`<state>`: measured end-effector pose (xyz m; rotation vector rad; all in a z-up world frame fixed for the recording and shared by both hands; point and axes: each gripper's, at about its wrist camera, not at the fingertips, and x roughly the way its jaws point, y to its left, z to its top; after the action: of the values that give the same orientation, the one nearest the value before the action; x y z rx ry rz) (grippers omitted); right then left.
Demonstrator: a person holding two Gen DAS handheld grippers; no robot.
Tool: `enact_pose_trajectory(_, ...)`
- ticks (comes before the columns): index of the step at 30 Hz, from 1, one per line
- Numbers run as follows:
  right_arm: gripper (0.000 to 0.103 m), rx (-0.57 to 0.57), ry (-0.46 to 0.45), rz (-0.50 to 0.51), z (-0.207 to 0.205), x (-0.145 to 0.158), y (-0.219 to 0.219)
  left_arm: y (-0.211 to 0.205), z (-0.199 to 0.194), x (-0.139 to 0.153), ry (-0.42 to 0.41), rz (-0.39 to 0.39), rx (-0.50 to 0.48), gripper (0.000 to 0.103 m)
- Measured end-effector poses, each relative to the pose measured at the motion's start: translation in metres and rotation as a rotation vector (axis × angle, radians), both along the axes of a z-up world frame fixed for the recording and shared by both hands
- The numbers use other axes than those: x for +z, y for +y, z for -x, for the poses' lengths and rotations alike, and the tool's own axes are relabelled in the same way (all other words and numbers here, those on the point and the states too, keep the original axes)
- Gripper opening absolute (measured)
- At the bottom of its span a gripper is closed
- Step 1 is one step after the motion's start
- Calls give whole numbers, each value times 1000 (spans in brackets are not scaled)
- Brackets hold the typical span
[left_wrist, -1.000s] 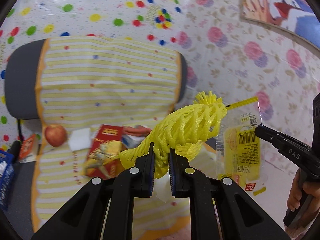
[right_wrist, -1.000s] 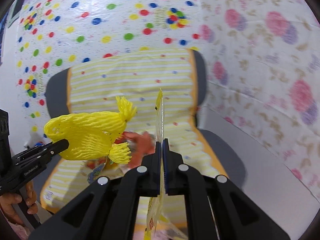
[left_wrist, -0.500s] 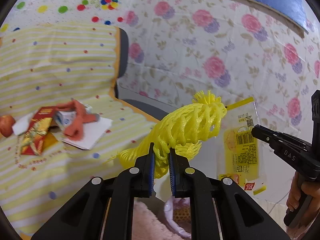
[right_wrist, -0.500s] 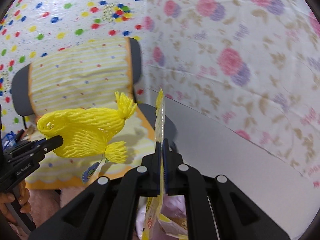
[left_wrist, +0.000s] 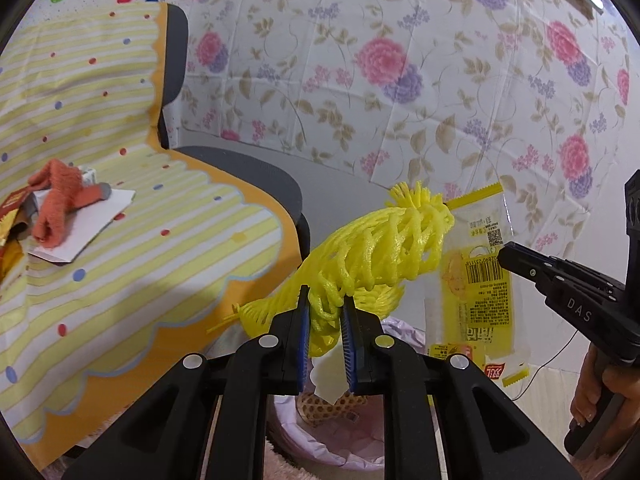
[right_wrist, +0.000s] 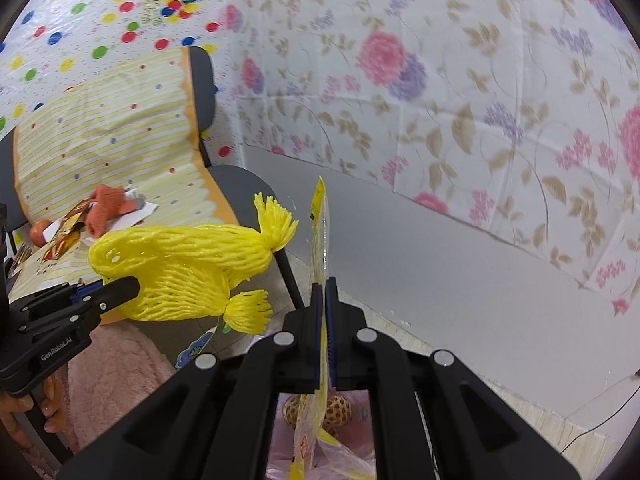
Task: Collect trash
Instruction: 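Carry both items to the bin and release them from both tools, then return both tools to the chair above the red card box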
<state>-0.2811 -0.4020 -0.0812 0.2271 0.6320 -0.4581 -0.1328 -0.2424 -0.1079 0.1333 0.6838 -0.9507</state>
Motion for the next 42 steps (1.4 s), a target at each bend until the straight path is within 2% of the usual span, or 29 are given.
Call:
enact_pose_trajectory(4, 3, -18, 20, -30, -5, -15, -15, -18, -3, -8, 11, -26, -16, 18)
enact_pose_trajectory(6, 3, -21, 26, -43, -8, -21, -22, -28, -6, -15, 23, -48, -24, 31)
enact_pose_trajectory(8, 4, -19, 36, -66, -12, -29, -27, -34, -6, -19, 32, -53, -29, 54)
enact_pose_trajectory(11, 4, -8, 61, -109, -19, -41, -33, -37, -5, -22, 31, -68, -41, 63)
enact_pose_trajectory(14, 9, 0, 91, -130, -25, -50, -33, -31, -7, -21, 35, -70, -30, 63)
enact_pose_trajectory(16, 20, 1, 100, -143, -26, -52, -32, -23, -9, -18, 30, -65, -8, 65)
enact_pose_trajectory(21, 29, 11, 72, -120, -24, -34, -26, -1, -14, -5, 1, -53, 52, 67)
enact_pose_trajectory(26, 29, 21, 32, -79, -18, -9, -15, 21, -16, 7, -29, -53, 100, 67)
enact_pose_trajectory(39, 29, 120, 7, -63, -34, 11, 23, 71, -26, 22, -44, -50, 212, 68)
enact_pose_trajectory(41, 29, 150, 0, -65, -42, 15, 29, 82, -29, 25, -52, -52, 245, 79)
enact_pose_trajectory(42, 29, 167, -4, -66, -47, 17, 32, 89, -31, 28, -56, -45, 265, 79)
